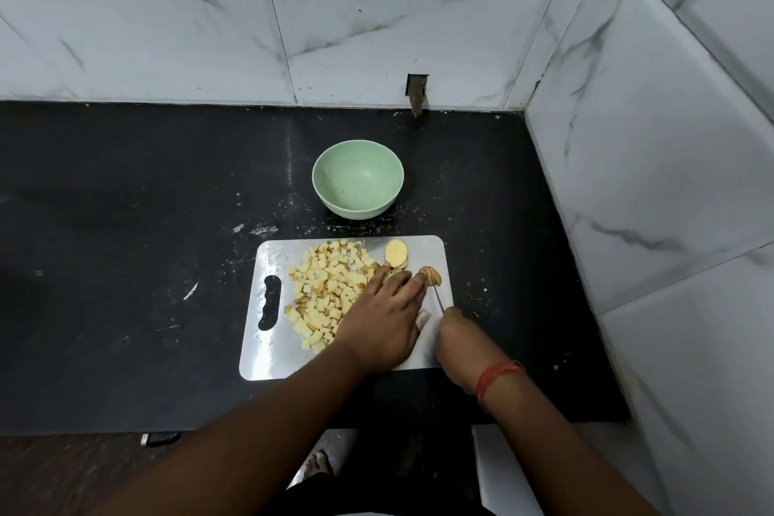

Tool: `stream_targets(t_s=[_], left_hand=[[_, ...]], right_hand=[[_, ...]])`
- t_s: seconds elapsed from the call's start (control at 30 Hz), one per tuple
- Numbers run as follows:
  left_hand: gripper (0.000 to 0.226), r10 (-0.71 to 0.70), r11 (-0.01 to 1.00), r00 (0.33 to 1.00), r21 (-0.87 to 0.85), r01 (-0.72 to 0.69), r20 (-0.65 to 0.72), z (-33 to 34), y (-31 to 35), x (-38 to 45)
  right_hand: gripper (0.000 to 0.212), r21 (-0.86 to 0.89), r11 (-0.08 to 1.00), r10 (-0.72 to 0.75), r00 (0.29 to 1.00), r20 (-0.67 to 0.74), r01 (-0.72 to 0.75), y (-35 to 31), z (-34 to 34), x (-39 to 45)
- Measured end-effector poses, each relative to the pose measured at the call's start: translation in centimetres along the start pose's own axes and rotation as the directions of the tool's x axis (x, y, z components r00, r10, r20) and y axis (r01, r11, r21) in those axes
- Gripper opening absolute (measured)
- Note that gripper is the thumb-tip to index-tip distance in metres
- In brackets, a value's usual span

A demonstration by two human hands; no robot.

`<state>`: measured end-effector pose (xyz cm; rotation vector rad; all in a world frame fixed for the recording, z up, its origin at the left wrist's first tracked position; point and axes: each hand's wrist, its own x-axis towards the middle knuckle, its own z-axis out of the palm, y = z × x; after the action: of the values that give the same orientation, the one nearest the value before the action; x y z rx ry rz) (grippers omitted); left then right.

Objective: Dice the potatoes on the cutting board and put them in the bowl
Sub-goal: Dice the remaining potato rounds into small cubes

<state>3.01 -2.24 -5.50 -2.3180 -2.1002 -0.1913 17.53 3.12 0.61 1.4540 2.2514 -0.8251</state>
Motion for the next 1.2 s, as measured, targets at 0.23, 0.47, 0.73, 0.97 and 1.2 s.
stream_targets(t_s=[0.23, 0.47, 0.73, 0.97, 1.2], left_hand=[[0.061, 0.011, 1.000, 1.000, 0.014, -0.011, 0.004, 0.0, 0.0, -0.2], [0.062, -0.004, 1.000, 1.000, 0.019, 0.004, -0.016, 0.0, 0.0, -0.3], [0.058, 0.007, 1.000, 0.999, -0.009, -0.008, -0.045, 0.1, -0.1, -0.3], [0.057, 0.006, 1.000, 0.999, -0.014, -0.007, -0.036, 0.2, 0.0, -0.3], [0.057, -0.001, 1.000, 1.000, -0.010, 0.001, -0.031, 0.2, -0.1, -0.2]], right_hand=[[0.028, 0.032, 0.994, 0.107, 0.994, 0.030, -0.108, 1.5, 2.3, -1.9], [0.018, 0.120, 0.992, 0.064, 0.990, -0.125, -0.049, 0.9, 1.4, -1.7], [0.025, 0.015, 0.994, 0.105, 0.986, -0.132, -0.104, -0.9, 0.4, 0.4], [0.028, -0.040, 0.996, 0.079, 0.991, -0.110, -0.084, -0.6, 0.4, 0.4], [0.039, -0.068, 0.985, 0.161, 0.987, -0.008, -0.161, -1.0, 0.0, 1.4]])
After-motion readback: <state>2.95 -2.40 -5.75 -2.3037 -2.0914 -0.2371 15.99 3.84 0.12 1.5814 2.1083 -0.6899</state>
